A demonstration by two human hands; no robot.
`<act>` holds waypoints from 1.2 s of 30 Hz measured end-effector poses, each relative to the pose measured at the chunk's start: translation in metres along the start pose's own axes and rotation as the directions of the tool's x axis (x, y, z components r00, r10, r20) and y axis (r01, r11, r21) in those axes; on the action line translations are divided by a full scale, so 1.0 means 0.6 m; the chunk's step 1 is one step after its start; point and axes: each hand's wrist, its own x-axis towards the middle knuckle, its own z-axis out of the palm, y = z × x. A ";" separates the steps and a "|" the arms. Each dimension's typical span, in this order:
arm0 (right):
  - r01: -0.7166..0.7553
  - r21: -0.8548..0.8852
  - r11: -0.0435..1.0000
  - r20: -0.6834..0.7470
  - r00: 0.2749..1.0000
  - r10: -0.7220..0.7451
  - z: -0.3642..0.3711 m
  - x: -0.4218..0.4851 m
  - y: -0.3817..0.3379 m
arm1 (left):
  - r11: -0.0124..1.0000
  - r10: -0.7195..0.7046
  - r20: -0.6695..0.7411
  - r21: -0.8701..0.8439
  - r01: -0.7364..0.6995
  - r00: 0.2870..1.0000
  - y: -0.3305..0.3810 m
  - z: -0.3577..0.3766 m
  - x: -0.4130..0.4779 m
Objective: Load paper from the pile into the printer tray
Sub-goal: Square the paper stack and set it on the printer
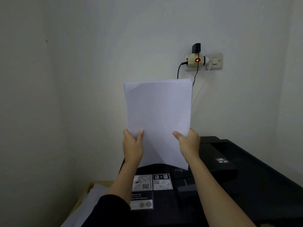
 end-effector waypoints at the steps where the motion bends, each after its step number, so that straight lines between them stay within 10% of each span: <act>1: 0.014 -0.008 1.000 -0.012 1.000 -0.015 0.004 -0.002 -0.002 | 0.999 0.011 -0.002 0.047 -0.011 1.000 0.004 0.001 -0.001; 25: 0.003 -0.246 0.969 -0.066 0.998 -0.020 0.010 -0.024 -0.032 | 0.902 -0.085 -0.005 0.424 0.079 0.996 0.062 -0.011 -0.029; 36: -0.323 -0.520 0.791 0.200 0.854 0.481 -0.012 -0.035 -0.025 | 0.695 -0.427 0.219 0.701 0.163 0.877 0.026 -0.040 -0.029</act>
